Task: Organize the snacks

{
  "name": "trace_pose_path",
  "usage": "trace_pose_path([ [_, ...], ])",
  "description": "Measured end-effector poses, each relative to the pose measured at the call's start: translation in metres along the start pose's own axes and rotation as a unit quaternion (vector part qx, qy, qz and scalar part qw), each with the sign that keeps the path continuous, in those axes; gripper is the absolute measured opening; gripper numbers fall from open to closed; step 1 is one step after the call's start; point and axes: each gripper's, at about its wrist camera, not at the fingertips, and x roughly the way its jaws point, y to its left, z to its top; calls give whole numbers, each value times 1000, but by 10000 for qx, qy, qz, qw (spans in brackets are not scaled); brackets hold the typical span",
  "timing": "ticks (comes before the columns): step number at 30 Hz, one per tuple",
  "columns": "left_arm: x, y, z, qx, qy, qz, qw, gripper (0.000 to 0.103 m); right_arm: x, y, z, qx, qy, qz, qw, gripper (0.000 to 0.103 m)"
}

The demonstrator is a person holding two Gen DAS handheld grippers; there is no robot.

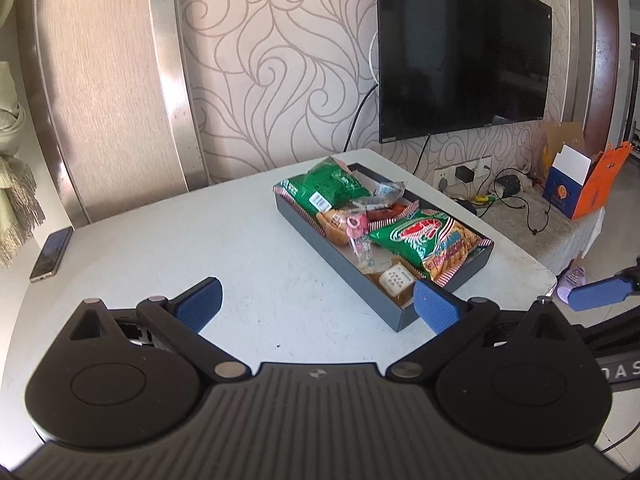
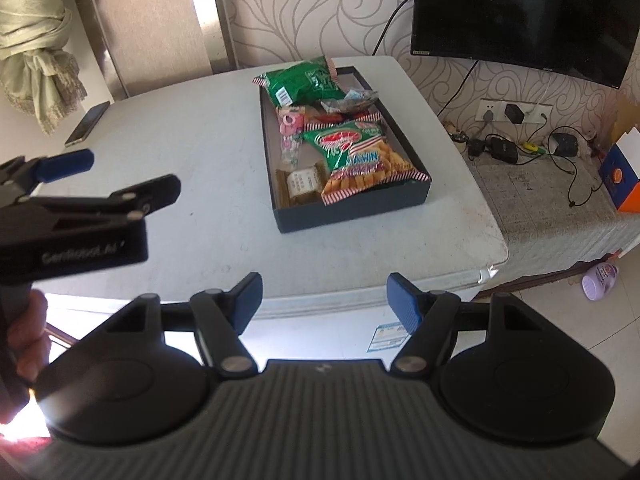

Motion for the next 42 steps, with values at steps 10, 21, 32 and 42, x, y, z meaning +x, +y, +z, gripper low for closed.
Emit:
trace_pose_path([
  [10,-17,-2,3,235,-200,11,9995,103,8,-10,0,7,2,-211,9998,71],
  [21,-14,5,1,187,-27,275,9994,103,15,-18,-3,-51,89,-348,9993,71],
  [32,-18,7,4,141,-52,557,9983,103,12,-16,-2,2,61,-173,9998,71],
  [42,-17,8,6,88,-33,555,9984,103,13,-19,-3,10,90,-142,9999,71],
])
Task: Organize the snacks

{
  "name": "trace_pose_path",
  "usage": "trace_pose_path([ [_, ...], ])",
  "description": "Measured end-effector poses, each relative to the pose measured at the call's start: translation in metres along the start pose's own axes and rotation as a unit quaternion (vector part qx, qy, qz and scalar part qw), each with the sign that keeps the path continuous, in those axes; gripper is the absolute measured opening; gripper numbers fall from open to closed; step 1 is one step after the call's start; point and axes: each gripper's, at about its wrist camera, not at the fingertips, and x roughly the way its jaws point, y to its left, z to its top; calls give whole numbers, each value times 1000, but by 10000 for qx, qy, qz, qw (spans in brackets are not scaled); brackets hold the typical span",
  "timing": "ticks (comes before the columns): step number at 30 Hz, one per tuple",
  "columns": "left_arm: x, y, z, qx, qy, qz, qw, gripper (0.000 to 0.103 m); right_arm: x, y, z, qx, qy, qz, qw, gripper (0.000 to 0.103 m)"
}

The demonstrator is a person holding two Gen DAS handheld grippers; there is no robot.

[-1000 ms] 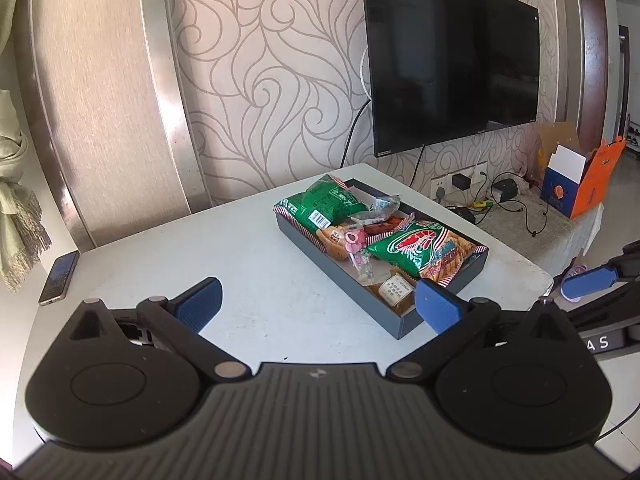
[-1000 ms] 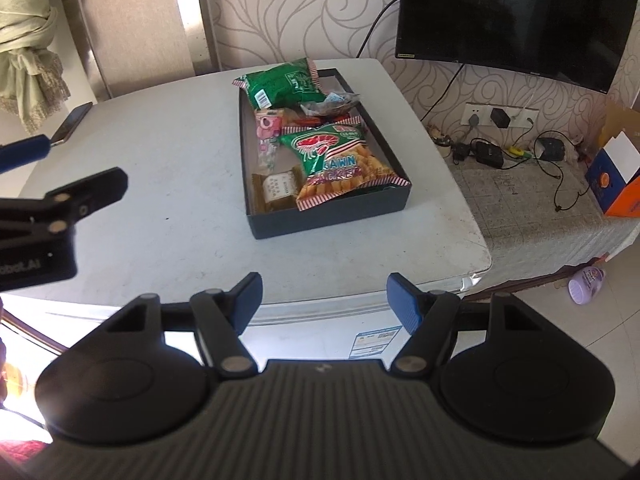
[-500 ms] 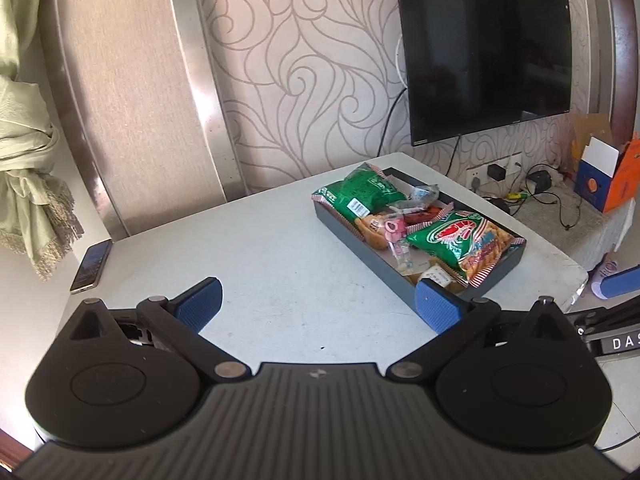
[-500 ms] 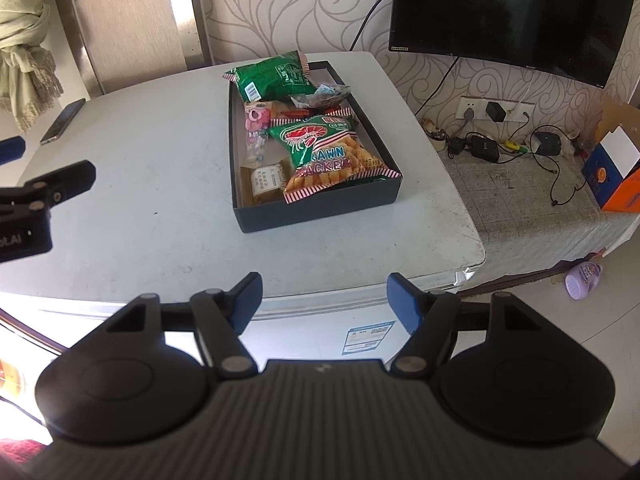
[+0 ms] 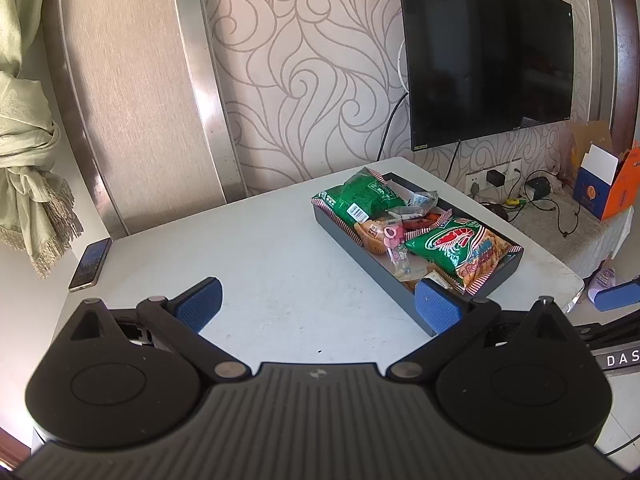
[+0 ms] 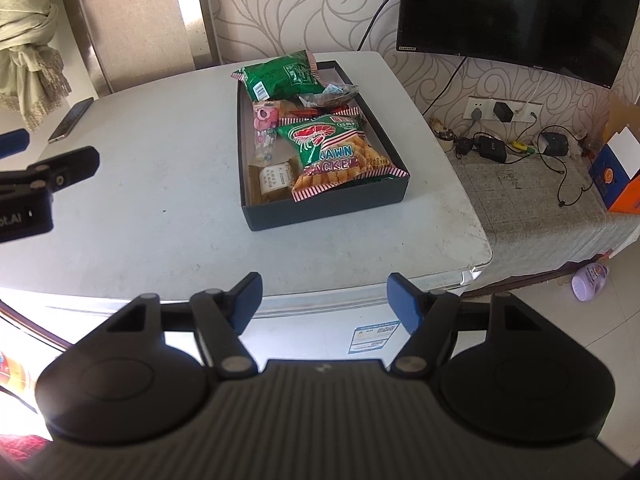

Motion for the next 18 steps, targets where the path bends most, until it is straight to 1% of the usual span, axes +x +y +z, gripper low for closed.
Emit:
trace_pose_path([
  [11,3,0,-1,-2,52,-12,10000,103,4,0,1,-24,18,57,10000,71],
  [18,6,-2,-3,25,119,-83,9999,103,7,1,2,-23,47,86,9999,71],
])
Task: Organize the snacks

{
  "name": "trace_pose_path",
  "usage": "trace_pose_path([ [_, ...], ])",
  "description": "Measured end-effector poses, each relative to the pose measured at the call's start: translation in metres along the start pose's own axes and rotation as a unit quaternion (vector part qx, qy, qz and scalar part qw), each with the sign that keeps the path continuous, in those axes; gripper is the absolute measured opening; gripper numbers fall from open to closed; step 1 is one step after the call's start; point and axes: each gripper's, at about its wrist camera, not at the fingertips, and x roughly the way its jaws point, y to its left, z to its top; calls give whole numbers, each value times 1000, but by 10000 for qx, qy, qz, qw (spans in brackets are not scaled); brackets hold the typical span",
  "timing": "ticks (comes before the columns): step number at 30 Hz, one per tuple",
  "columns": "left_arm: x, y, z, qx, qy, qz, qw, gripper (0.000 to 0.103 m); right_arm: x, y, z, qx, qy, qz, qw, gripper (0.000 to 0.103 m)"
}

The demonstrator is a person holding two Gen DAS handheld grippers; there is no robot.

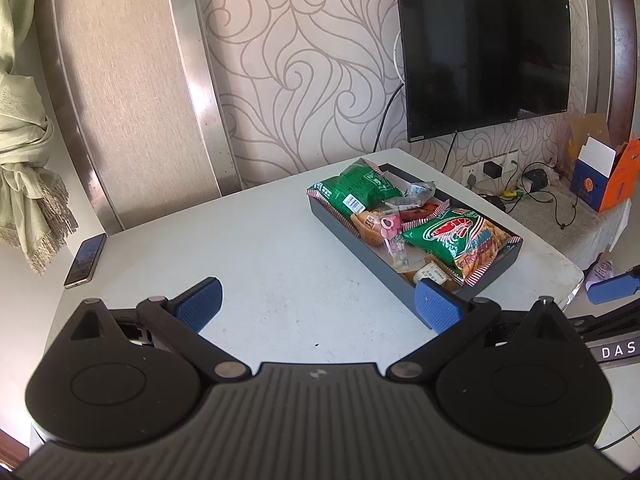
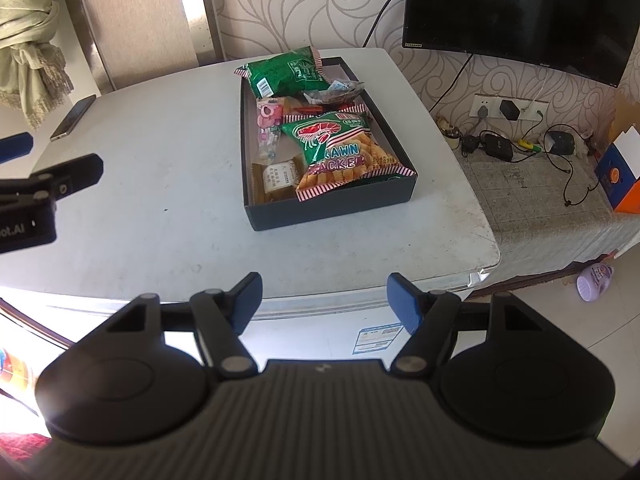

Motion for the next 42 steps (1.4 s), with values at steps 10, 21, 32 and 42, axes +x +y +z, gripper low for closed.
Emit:
trace_pose_path([
  [10,1,-5,-4,40,88,-120,9999,103,0,2,0,-21,11,6,10000,71],
  [21,5,-6,-4,35,163,-163,9997,103,1,2,-3,3,39,9,10000,71],
  [32,7,-7,-5,43,191,-185,9996,103,3,4,-4,2,60,26,10000,71],
  [42,13,-8,-6,53,223,-136,9996,103,4,3,-3,19,63,59,10000,71],
])
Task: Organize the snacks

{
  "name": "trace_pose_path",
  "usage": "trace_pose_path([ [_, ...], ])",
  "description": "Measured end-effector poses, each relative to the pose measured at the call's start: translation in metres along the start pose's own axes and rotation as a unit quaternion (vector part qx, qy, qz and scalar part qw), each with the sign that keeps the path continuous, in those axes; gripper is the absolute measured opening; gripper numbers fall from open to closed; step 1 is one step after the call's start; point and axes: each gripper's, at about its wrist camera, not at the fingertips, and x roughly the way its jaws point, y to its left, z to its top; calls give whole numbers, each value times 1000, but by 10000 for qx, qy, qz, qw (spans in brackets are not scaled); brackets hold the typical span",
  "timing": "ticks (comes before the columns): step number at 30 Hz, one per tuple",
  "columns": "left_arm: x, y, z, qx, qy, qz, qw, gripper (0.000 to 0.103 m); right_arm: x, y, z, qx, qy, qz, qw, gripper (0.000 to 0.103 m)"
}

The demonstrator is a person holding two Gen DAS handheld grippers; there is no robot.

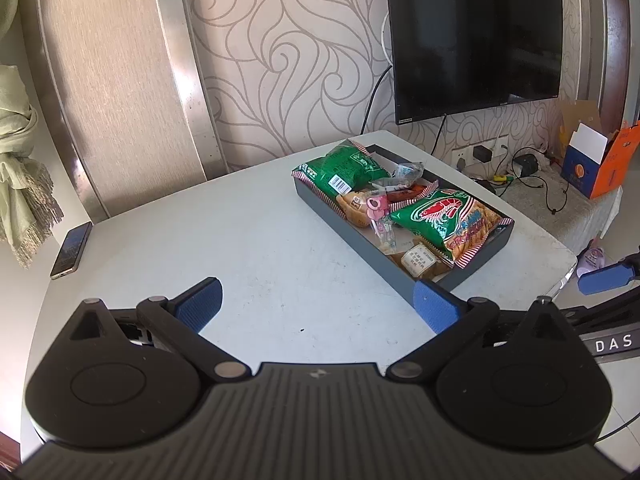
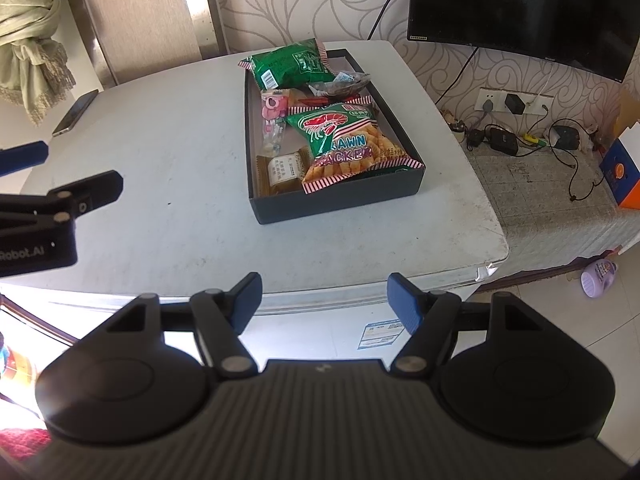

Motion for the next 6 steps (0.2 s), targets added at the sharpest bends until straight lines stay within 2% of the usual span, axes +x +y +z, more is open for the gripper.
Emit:
trace_pose_path([
  [6,6,0,0,15,53,-20,10000,102,0,-2,2,18,-27,26,10000,71],
])
